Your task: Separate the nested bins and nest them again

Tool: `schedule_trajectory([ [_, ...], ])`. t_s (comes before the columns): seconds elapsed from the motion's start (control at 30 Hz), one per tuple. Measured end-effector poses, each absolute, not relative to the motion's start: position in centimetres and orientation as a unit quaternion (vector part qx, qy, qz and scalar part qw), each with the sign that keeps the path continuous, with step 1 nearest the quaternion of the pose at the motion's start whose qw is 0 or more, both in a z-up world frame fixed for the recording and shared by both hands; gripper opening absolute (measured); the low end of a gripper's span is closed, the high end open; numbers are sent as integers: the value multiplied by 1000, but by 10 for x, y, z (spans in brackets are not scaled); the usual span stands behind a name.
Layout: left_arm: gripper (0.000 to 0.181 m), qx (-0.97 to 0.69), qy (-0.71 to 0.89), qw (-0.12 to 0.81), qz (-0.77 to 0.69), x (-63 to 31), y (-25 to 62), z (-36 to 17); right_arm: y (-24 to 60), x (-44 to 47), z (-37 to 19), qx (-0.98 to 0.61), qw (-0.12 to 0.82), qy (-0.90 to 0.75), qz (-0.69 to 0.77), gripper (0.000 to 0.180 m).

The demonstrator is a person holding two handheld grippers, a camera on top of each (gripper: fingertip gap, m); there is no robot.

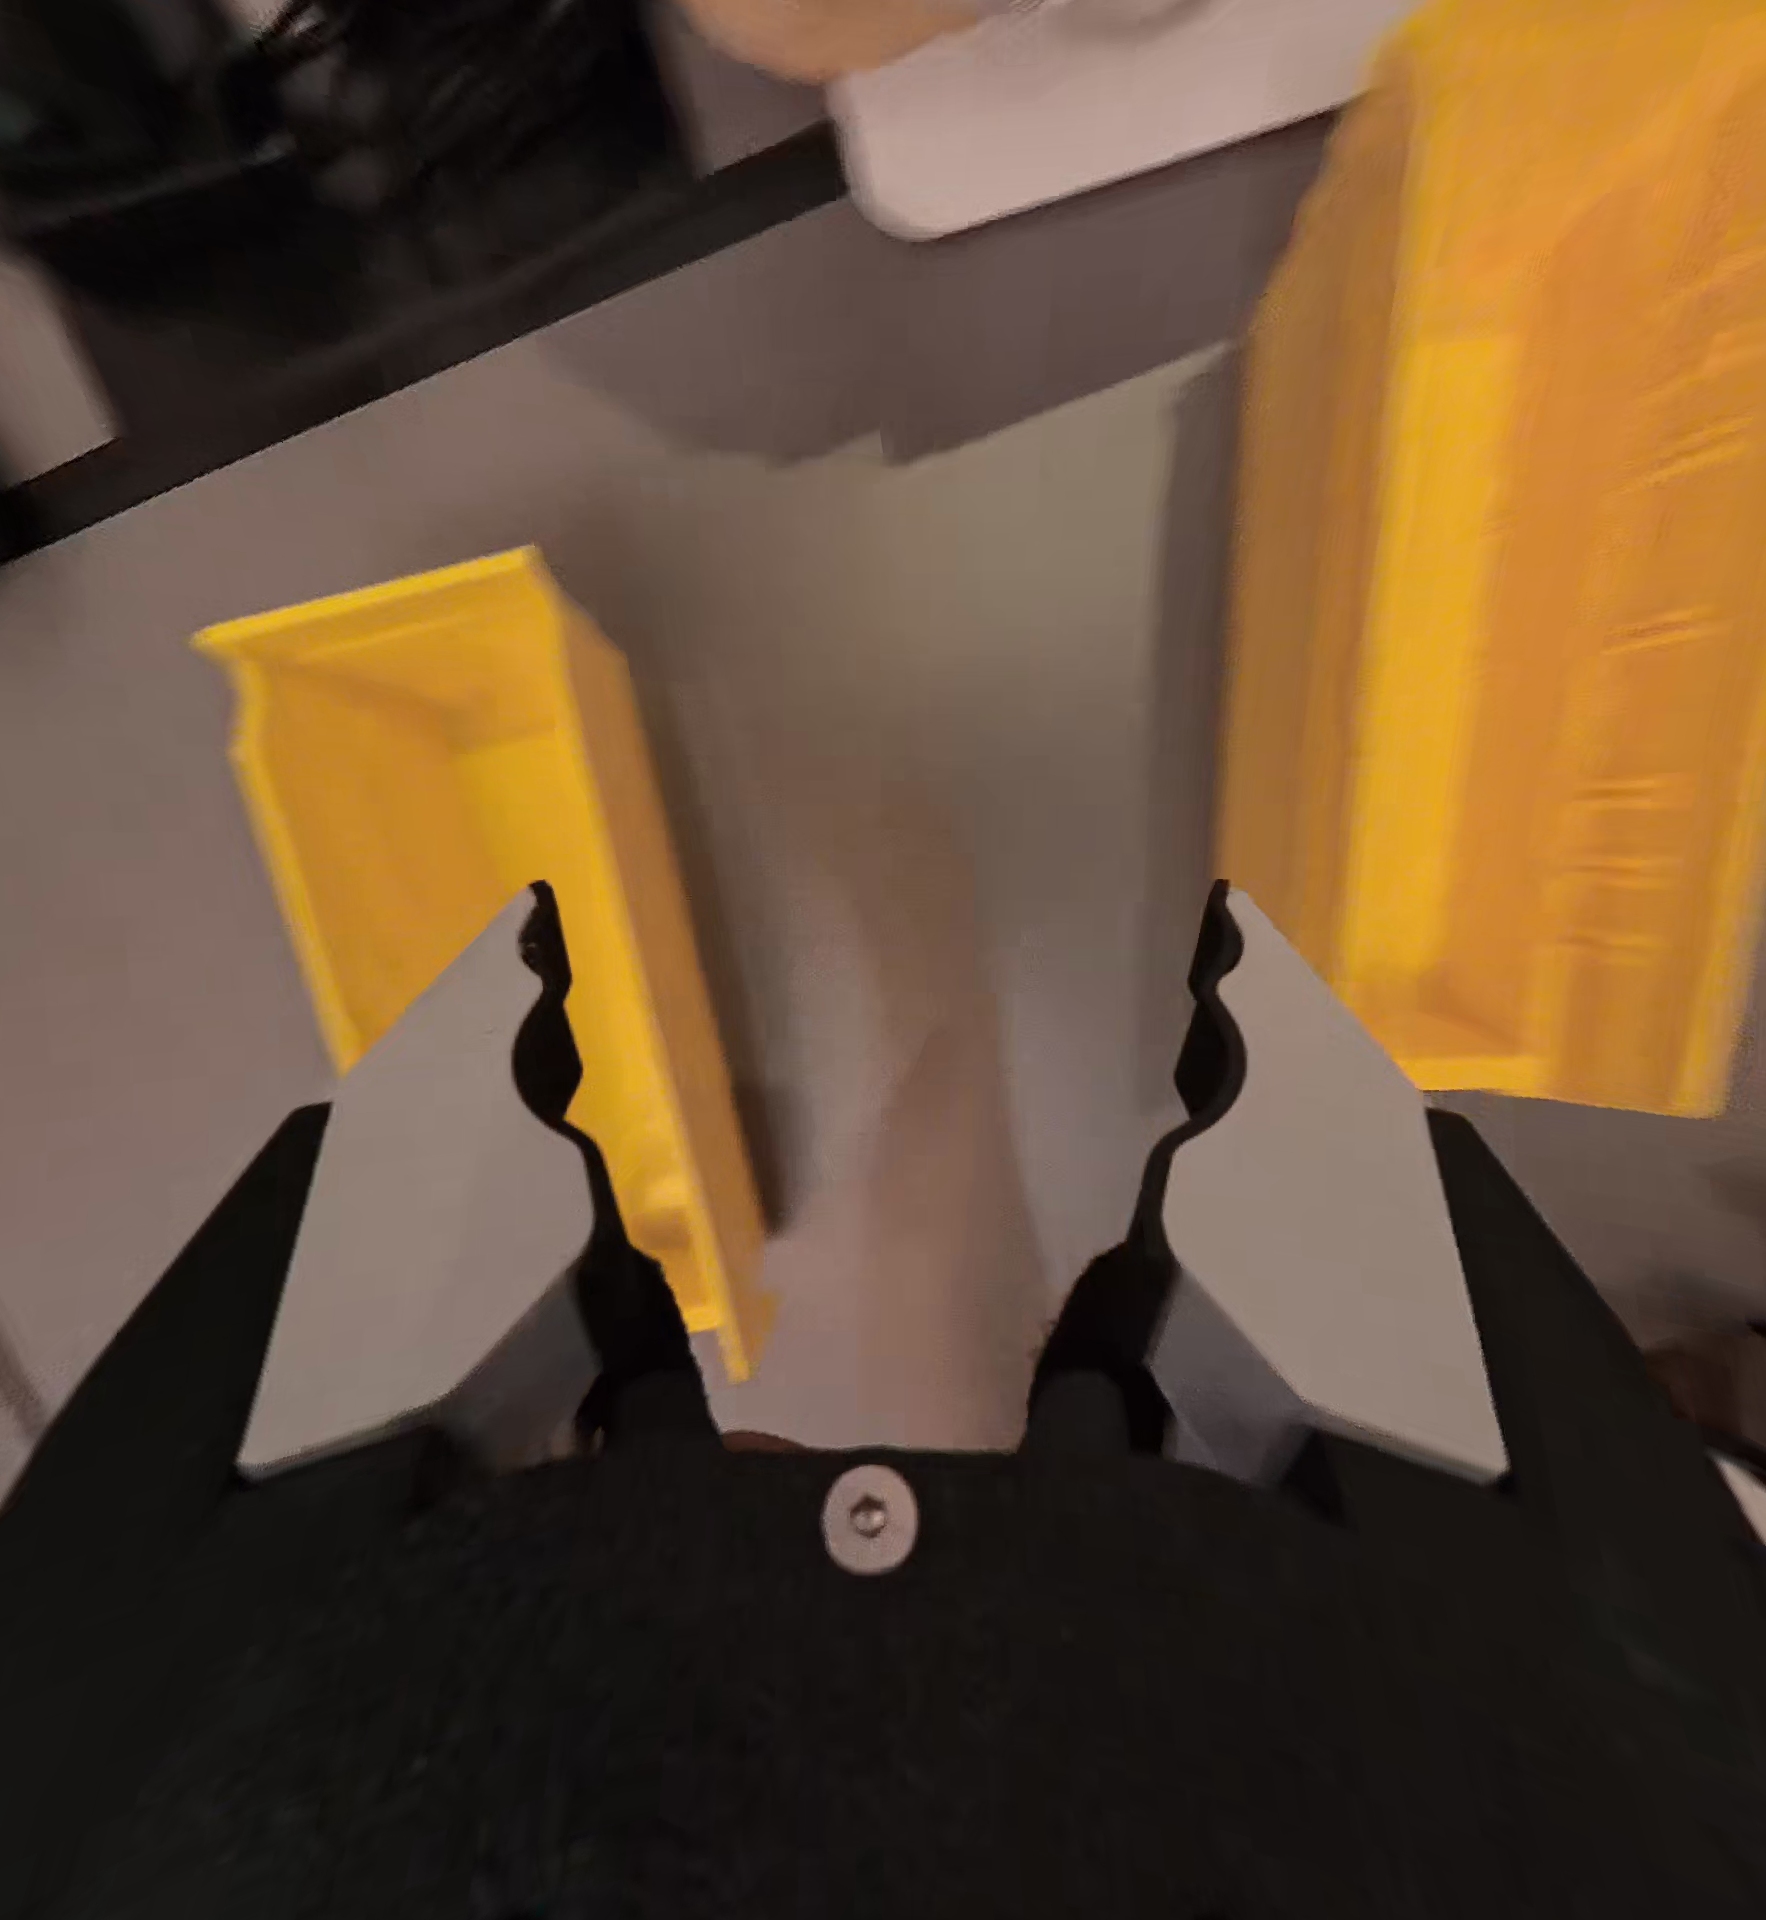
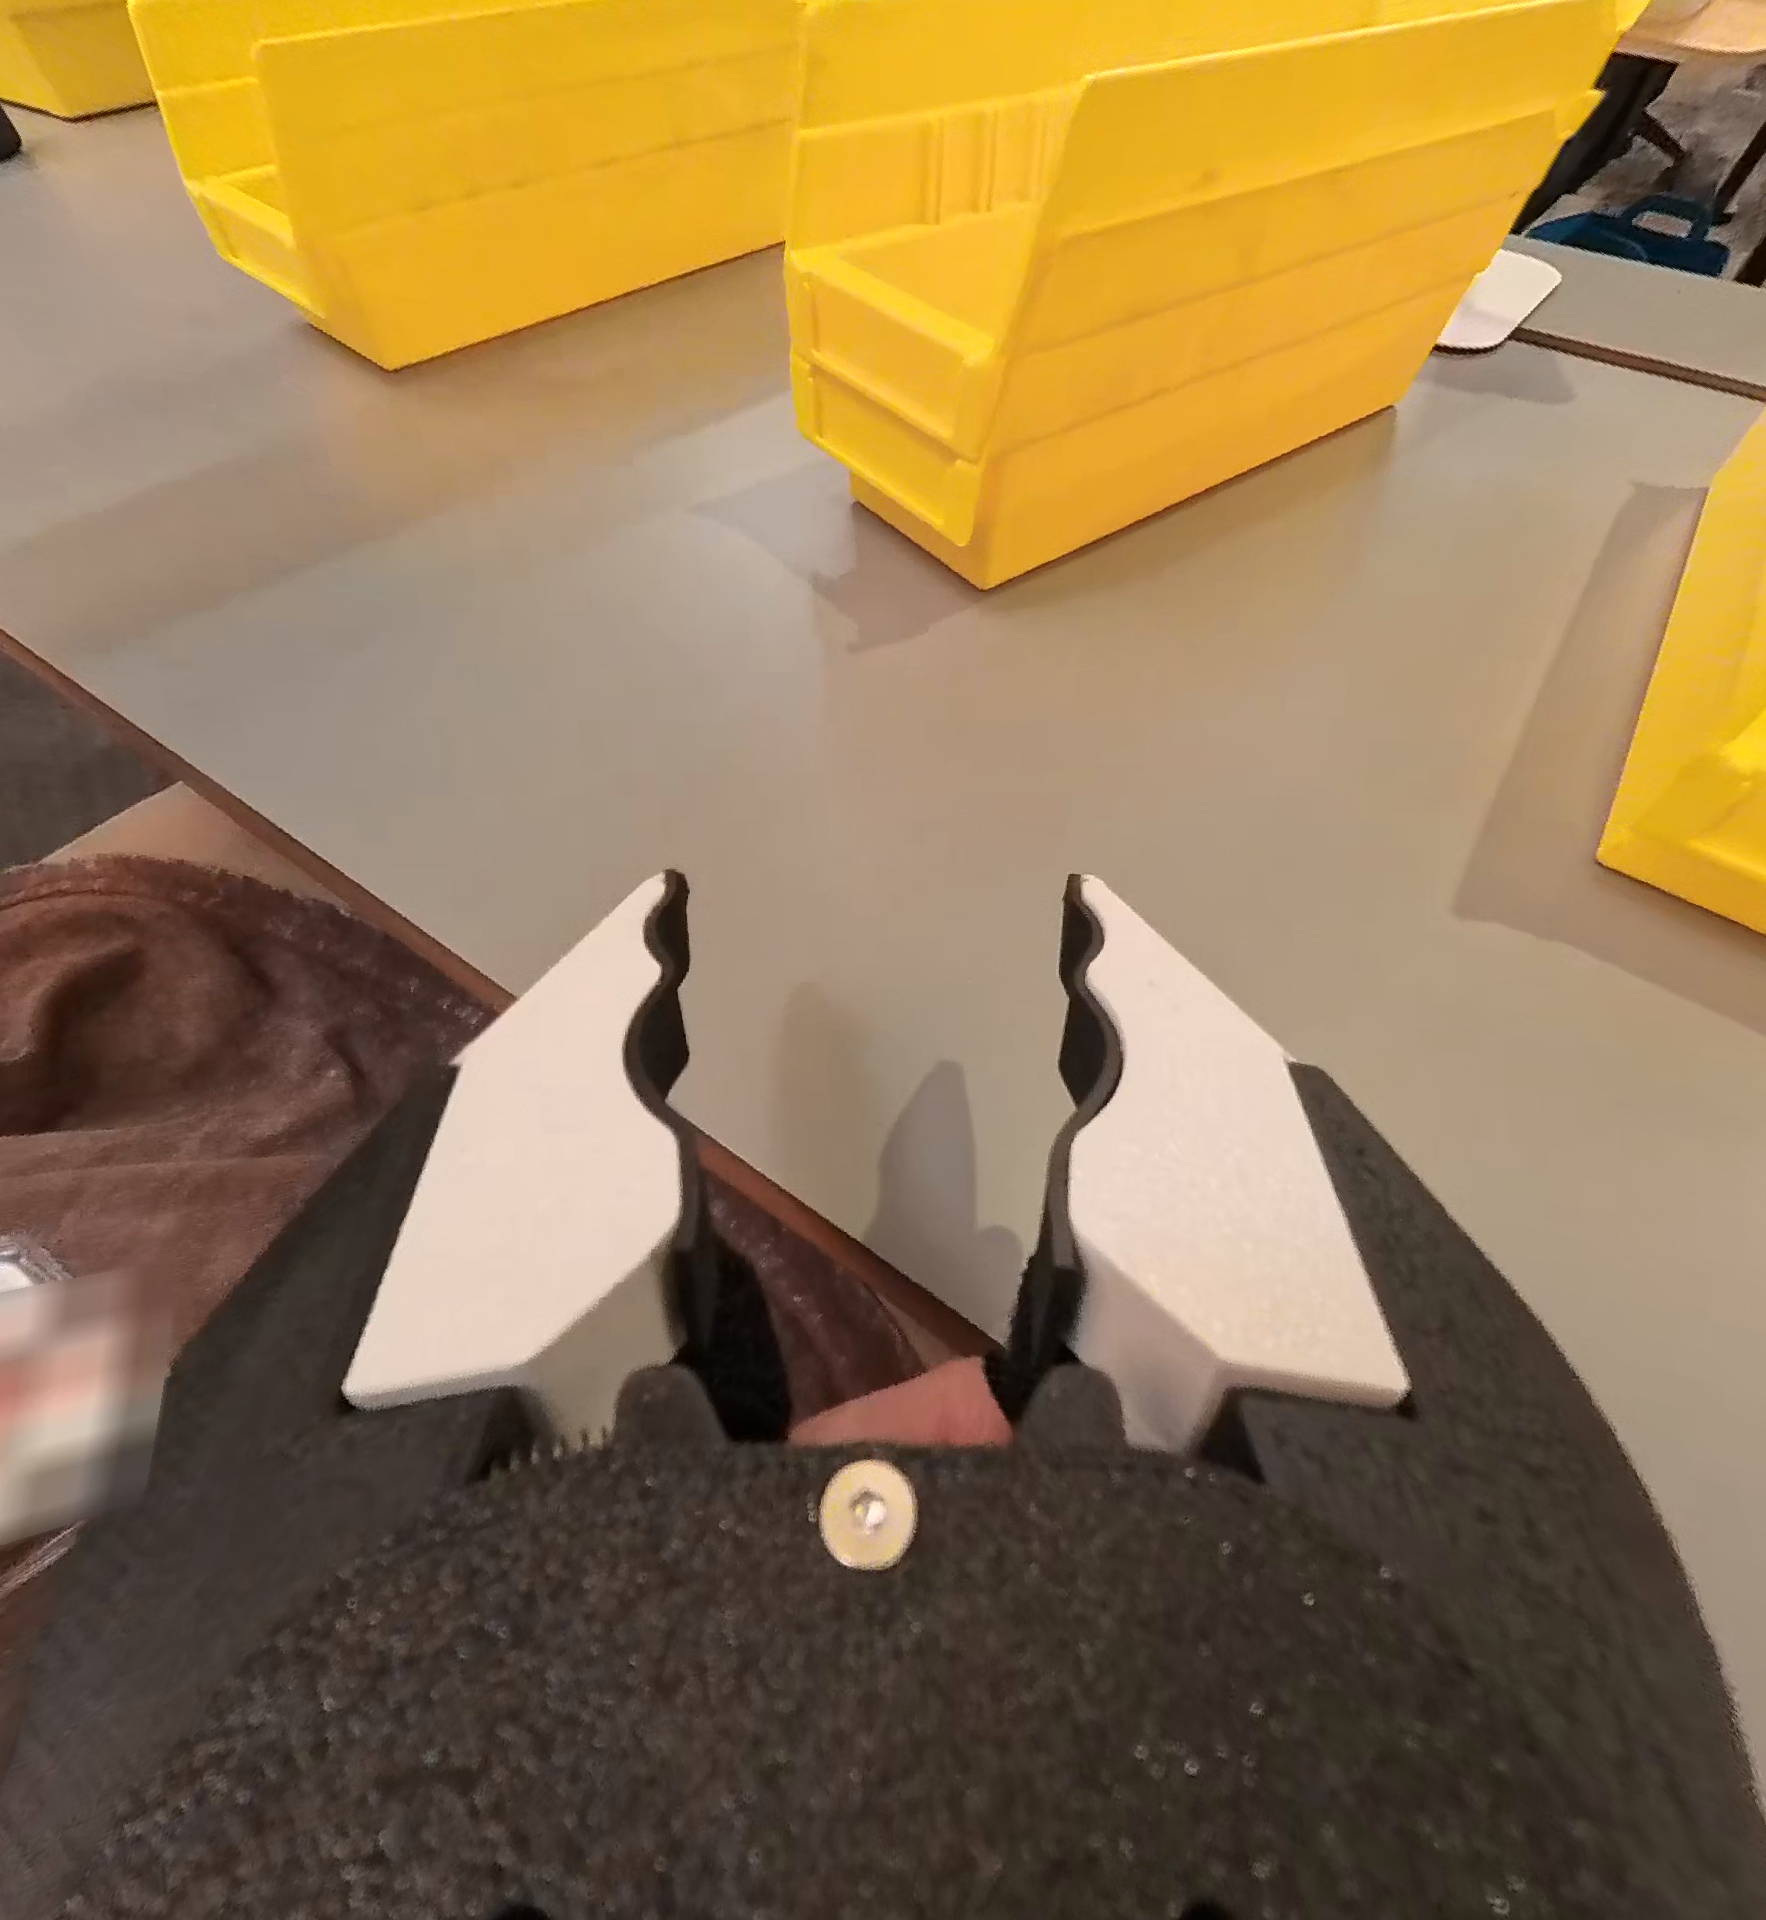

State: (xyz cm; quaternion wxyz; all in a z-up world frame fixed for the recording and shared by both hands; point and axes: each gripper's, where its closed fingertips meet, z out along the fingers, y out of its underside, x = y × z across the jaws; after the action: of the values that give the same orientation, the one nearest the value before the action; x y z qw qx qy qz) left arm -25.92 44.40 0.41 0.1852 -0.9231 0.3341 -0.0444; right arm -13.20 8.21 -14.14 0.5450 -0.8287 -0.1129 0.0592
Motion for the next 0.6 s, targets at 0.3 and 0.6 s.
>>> schedule_trajectory([
  [0.3, 71, -911, 381, 124, -96, -161, 391, -38, 81, -133, -147, -833, 538, -117, 54, 72],
  [0.6, 37, -918, 383, 80, -62, -129, 385, -71, 79, -125, -144, -833, 540, -107, 57, 71],
])
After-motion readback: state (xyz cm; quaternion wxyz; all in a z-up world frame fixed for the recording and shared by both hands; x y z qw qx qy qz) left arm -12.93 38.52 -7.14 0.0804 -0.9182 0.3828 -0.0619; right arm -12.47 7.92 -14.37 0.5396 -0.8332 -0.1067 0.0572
